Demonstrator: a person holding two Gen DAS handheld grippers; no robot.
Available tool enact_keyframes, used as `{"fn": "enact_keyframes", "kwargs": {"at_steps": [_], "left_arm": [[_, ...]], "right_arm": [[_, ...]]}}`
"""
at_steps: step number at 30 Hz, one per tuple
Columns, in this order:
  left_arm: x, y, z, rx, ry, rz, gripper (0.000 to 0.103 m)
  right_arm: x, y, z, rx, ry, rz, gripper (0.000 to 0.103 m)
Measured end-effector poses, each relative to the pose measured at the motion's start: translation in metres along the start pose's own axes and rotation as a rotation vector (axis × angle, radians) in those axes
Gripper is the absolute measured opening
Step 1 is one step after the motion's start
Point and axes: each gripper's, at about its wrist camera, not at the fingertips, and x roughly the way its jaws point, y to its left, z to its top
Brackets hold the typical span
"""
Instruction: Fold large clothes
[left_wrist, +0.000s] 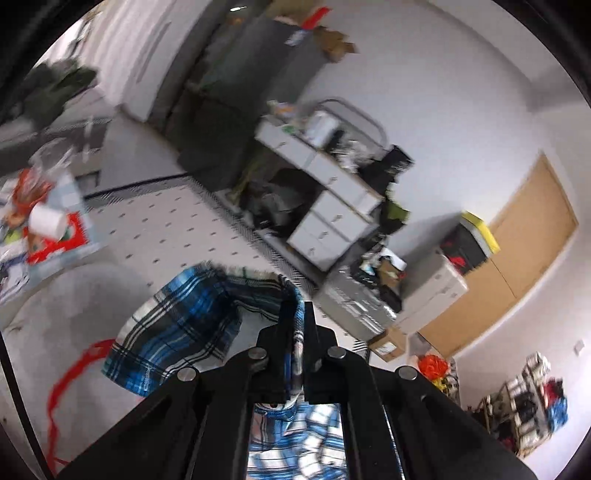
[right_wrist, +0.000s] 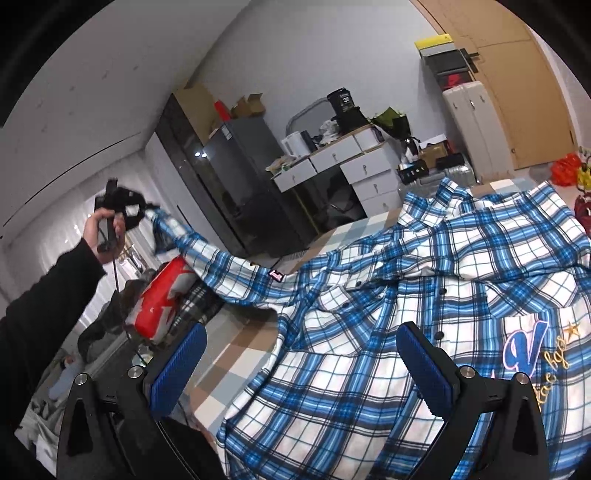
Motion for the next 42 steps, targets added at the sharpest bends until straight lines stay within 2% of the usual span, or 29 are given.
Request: {"fn": "enact_keyframes", "kwargs": {"at_steps": [8,11,14,17,21,28,32,34,36,42], "left_arm": [[0.014,-0.122,-0.036,0.220,0.042,-0.140,0.000],[0.027,-0.170,-0.069,0.322,0.084,-0.184,0.000],[0.050,-0.212,-0.113,0.410,0.150,-0.229,0.000],[0.085,-0.246,-0.170,0.470,0.270,-0.277,0.000],[0.129,-0.269,-0.244,0.516,0.406,-0.314,0.000],[0.190,-0.299,-0.351,0.528,0.589,-0.337,0.000],[0.209,-0.310,-0.388,0.538,0.640,-0.328,0.000],[0.224,-0.311,-0.416,0.547,0.683,-0.312,0.000],[0.223,-0.331,-0.426,0.552,0.713,-0.308,0.000],[0.229,-0.334,-0.444,0.592,0.812,-0.302,0.000]], "right_arm": [[-0.017,-0.006,0.008,0.022,-0.049,-0.018,0.103],[-0.032,-0.017,0.015,0.064,-0.099,-0.055,0.103],[-0.053,-0.037,0.022,0.153,-0.171,-0.141,0.103],[-0.074,-0.060,0.026,0.254,-0.212,-0.232,0.103],[-0.103,-0.078,0.031,0.285,-0.290,-0.330,0.103],[-0.146,-0.090,0.033,0.336,-0.422,-0.373,0.103],[-0.171,-0.092,0.034,0.337,-0.517,-0.372,0.103],[-0.177,-0.092,0.035,0.327,-0.548,-0.366,0.103],[-0.180,-0.092,0.037,0.315,-0.552,-0.362,0.103],[-0.170,-0.094,0.040,0.324,-0.500,-0.320,0.103]]}}
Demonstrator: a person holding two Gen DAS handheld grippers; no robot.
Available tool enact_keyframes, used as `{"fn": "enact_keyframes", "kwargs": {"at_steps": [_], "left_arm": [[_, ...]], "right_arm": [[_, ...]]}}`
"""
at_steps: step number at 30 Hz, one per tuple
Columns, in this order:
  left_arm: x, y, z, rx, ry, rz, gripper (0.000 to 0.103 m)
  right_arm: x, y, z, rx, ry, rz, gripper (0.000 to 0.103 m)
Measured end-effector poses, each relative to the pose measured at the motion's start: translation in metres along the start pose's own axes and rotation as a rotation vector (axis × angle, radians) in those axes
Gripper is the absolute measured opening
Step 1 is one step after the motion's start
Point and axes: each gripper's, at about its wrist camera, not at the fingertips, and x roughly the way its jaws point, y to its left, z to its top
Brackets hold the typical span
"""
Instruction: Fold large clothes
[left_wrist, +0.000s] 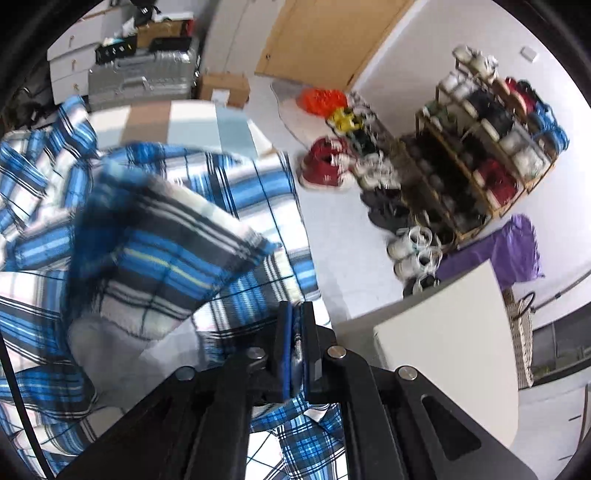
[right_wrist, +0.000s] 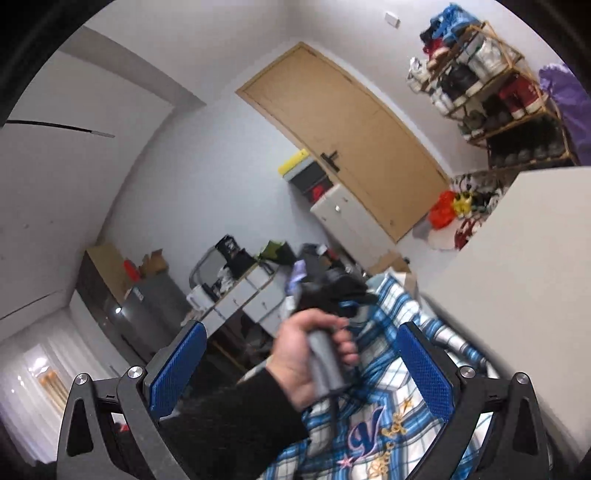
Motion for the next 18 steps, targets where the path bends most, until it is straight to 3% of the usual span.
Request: {"fn": "enact_keyframes", "kwargs": {"at_steps": [3,5,7,9,12,13,16,18], "left_arm": [[0.006,-0.003,0.000,0.009,0.095,-0.065,0.003],[0.004,-0.009,-0.003,0.060,0.163,-0.126,0.019],[-0.015,-0.015,-0.008,0.135,0.148,-0.133,0.048],[-0.047,-0.013,-0.011,0.194,0.110,-0.183,0.064],[-0.096,0.004,-0.011,0.241,0.084,-0.223,0.075],[-0.109,0.014,-0.012,0.260,0.084,-0.215,0.081],[-0.146,0.062,-0.013,0.303,0.049,-0.052,0.082],[-0.152,0.098,-0.019,0.277,0.069,0.025,0.081]], "right_arm": [[0.003,0.003,-0.003,-0.020,0.014,0.008,0.103],[0.004,0.005,-0.005,-0.022,0.019,0.016,0.103],[0.005,0.006,-0.006,-0.028,0.026,0.023,0.103],[0.006,0.006,-0.008,-0.036,0.032,0.025,0.103],[0.008,0.005,-0.008,-0.033,0.038,0.025,0.103],[0.009,0.004,-0.009,-0.028,0.043,0.024,0.103],[0.011,0.005,-0.011,-0.024,0.056,0.019,0.103],[0.012,0.007,-0.013,-0.025,0.064,0.020,0.103]]}}
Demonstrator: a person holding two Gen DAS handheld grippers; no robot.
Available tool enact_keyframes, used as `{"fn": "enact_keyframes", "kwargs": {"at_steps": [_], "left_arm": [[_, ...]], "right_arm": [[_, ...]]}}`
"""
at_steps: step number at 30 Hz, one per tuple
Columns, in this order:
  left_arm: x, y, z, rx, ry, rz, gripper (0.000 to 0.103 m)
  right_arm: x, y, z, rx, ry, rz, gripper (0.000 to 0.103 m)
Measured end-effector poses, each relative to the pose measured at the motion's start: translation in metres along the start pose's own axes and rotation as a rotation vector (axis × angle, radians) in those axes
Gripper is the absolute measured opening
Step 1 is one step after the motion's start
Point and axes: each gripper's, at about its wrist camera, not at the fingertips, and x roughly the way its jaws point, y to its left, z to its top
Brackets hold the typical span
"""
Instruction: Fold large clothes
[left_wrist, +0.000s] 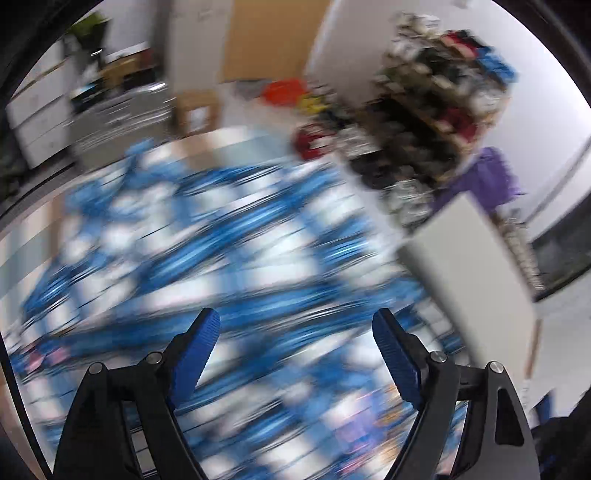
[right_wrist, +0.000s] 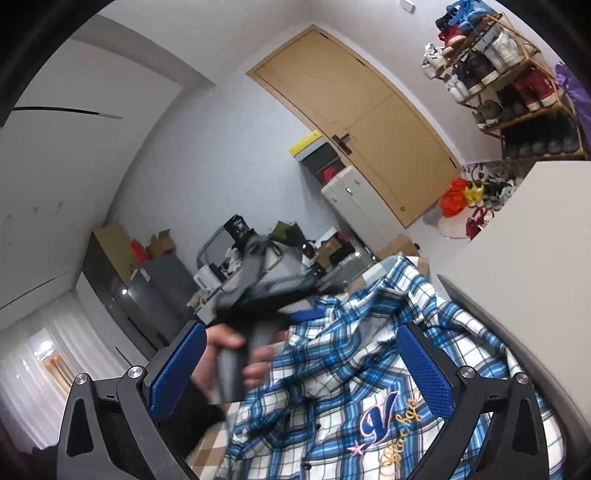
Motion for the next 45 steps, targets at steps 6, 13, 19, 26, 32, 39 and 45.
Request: {"fn": "enact_keyframes", "kwargs": {"at_steps": [6,13,19,26,32,39,45], "left_arm": [[0.004,0.063,-0.054,-0.076,0.072,0.064,0.081],[0.031,0.059,-0.097,-0.073,0.120,-0.025,0.081],[0.018,0.029,-0.084,0.005,0.110,-0.073,0.081],[0.039,0.023,-0.047,-0.092,0.032,-0.070,0.081],[0.091,0.011,-0.060,-0.068,0.123,0.090,0.081],[0.092,-0.062,-0.023,0.028,0.030,0.038,0.081],[0.129,-0.115,0.001,0.075,0.033,-0.152,0.081]], "right_arm": [[0.016,0.006,-0.007,-0.037,0.058,-0.012,0.103],[0.043,0.011,-0.024,-0.083,0.150,-0.073,0.103],[0.056,0.015,-0.035,-0.118,0.203,-0.095,0.103],[0.062,0.021,-0.040,-0.153,0.223,-0.106,0.103],[0.066,0.020,-0.042,-0.165,0.258,-0.121,0.103],[0.063,0.022,-0.040,-0.150,0.269,-0.091,0.103],[0.052,0.031,-0.035,-0.182,0.215,-0.074,0.103]]}}
